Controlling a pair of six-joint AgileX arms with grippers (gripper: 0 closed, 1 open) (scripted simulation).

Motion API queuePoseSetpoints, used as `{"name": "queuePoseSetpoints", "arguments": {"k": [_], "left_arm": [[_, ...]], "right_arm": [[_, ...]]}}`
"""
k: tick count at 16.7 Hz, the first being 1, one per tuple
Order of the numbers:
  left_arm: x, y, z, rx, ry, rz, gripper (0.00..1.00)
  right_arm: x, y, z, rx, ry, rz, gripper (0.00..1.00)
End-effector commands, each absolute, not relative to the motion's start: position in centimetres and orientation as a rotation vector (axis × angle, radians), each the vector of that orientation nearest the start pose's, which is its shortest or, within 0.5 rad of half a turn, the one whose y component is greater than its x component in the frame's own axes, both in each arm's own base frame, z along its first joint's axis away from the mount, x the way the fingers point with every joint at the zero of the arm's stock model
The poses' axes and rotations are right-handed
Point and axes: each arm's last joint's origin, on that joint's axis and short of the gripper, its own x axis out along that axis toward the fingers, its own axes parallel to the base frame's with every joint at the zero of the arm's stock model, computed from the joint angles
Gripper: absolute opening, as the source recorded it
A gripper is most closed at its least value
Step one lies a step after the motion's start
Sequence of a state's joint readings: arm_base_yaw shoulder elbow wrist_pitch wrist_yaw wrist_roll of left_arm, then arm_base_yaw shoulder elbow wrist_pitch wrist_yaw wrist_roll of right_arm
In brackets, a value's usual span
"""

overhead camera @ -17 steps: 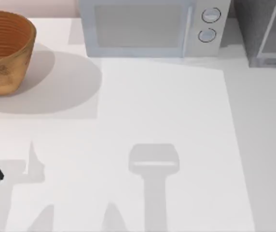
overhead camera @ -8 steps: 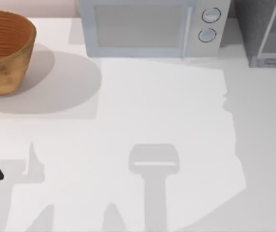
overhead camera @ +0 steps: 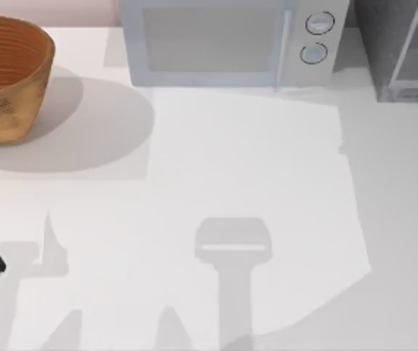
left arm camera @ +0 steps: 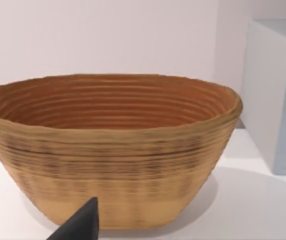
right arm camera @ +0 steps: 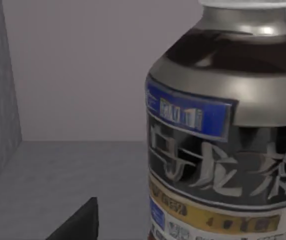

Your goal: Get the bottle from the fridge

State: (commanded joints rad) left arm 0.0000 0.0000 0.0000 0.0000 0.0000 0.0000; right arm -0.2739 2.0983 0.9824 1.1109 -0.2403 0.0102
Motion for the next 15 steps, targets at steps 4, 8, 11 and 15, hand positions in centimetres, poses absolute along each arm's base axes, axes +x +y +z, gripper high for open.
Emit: {"name": "queuePoseSetpoints", "arguments": {"k": [4, 8, 11, 15], "left_arm": [[10.6, -0.1, 16.0, 0.000, 0.000, 0.000, 1.00], [10.6, -0.1, 16.0, 0.000, 0.000, 0.000, 1.00], [10.6, -0.1, 16.0, 0.000, 0.000, 0.000, 1.00], [10.6, -0.1, 16.0, 0.000, 0.000, 0.000, 1.00]], "right_arm": [[44.1, -10.3, 13.6, -0.005, -0.005, -0.010, 1.00], [44.9, -10.1, 13.5, -0.003, 0.002, -0.010, 1.00], [44.9, -10.1, 13.5, -0.003, 0.002, -0.010, 0.92], [44.9, -10.1, 13.5, -0.003, 0.002, -0.010, 0.62]]}}
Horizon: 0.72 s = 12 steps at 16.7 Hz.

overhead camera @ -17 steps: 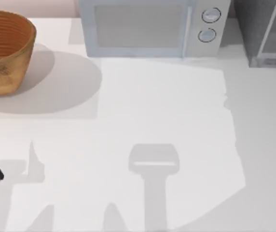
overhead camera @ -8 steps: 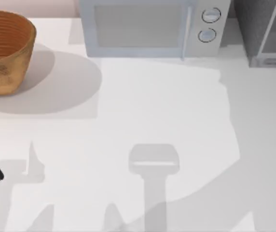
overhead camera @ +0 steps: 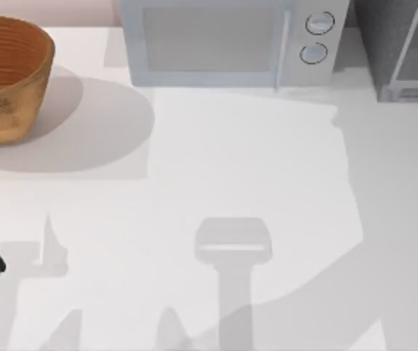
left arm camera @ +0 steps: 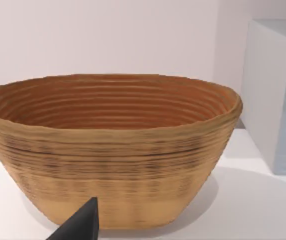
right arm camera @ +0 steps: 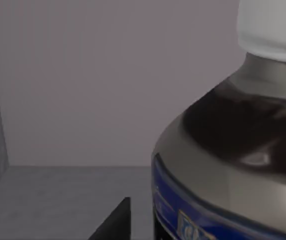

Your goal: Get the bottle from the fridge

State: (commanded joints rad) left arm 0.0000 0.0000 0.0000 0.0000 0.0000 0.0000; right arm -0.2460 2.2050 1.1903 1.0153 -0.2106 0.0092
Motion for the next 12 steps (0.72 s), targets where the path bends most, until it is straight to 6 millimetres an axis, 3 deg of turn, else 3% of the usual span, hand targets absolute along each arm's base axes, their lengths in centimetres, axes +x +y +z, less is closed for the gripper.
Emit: {"name": "queuePoseSetpoints", "arguments": {"k": [8, 12], "left_arm": [[10.57, -0.12, 16.00, 0.000, 0.000, 0.000, 1.00], [10.57, -0.12, 16.00, 0.000, 0.000, 0.000, 1.00]], "right_arm": [[44.89, -10.13, 13.53, -0.003, 0.002, -0.010, 0.02], [44.89, -10.13, 13.53, -0.003, 0.002, -0.010, 0.00]]}}
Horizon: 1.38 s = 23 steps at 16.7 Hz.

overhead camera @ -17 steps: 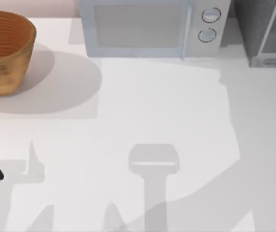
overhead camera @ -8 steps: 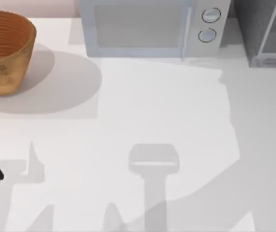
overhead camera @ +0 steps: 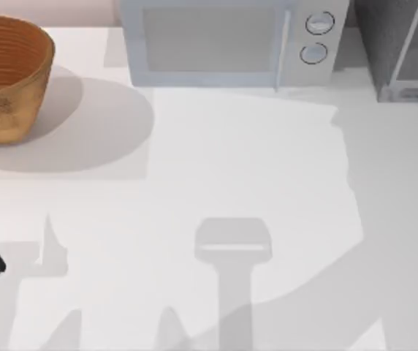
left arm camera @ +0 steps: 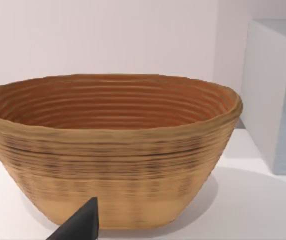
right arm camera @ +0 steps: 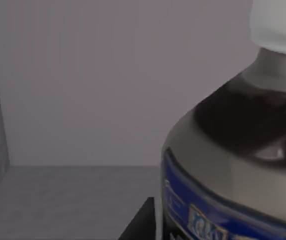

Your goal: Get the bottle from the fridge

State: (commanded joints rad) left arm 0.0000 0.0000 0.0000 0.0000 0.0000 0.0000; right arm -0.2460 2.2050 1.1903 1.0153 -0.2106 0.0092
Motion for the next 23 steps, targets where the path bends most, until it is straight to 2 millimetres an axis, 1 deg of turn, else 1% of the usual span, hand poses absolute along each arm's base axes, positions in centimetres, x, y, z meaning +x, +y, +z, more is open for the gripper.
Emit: {"name": "queuePoseSetpoints", "arguments": {"k": [6, 8, 13, 15, 18, 20, 23], "left_arm": [[10.6, -0.1, 16.0, 0.000, 0.000, 0.000, 1.00], [10.6, -0.1, 16.0, 0.000, 0.000, 0.000, 1.00], [10.6, -0.1, 16.0, 0.000, 0.000, 0.000, 1.00], [10.6, -0.1, 16.0, 0.000, 0.000, 0.000, 1.00], [10.6, -0.1, 16.0, 0.000, 0.000, 0.000, 1.00], [10.6, -0.1, 16.0, 0.000, 0.000, 0.000, 1.00], [10.6, -0.1, 16.0, 0.000, 0.000, 0.000, 1.00]], "right_arm": [[44.9, -10.2, 13.7, -0.003, 0.001, -0.012, 0.00], [44.9, -10.2, 14.7, -0.007, 0.001, -0.011, 0.00], [44.9, -10.3, 18.2, -0.002, 0.003, -0.013, 0.00], [44.8, -10.3, 18.6, -0.002, 0.001, -0.013, 0.00], [44.8, -10.2, 18.3, 0.000, 0.006, -0.012, 0.00], [43.9, -10.3, 18.6, -0.005, 0.004, -0.012, 0.00], [41.2, -10.4, 18.6, -0.007, 0.006, -0.014, 0.00]]}}
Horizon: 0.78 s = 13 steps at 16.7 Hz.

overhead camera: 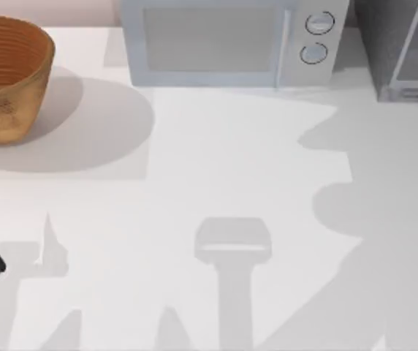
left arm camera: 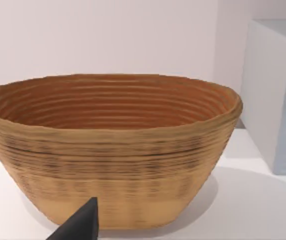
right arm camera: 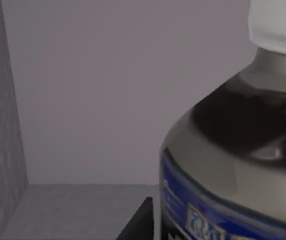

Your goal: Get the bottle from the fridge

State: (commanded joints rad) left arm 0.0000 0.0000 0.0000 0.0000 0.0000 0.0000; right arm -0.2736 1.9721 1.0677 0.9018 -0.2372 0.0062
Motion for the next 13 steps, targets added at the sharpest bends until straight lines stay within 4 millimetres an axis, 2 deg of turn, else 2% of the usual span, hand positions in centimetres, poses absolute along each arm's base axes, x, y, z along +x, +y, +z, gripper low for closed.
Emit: {"name": "queuePoseSetpoints", "arguments": {"k": [4, 6, 13], "left_arm": [[10.6, -0.1, 16.0, 0.000, 0.000, 0.000, 1.00], [10.6, -0.1, 16.0, 0.000, 0.000, 0.000, 1.00], [10.6, -0.1, 16.0, 0.000, 0.000, 0.000, 1.00]], "right_arm": [[36.6, -10.2, 18.1, 0.002, 0.021, -0.014, 0.00], [35.2, -10.2, 18.3, 0.001, 0.011, -0.012, 0.00], [34.9, -9.9, 18.3, 0.004, 0.014, -0.007, 0.00]]}}
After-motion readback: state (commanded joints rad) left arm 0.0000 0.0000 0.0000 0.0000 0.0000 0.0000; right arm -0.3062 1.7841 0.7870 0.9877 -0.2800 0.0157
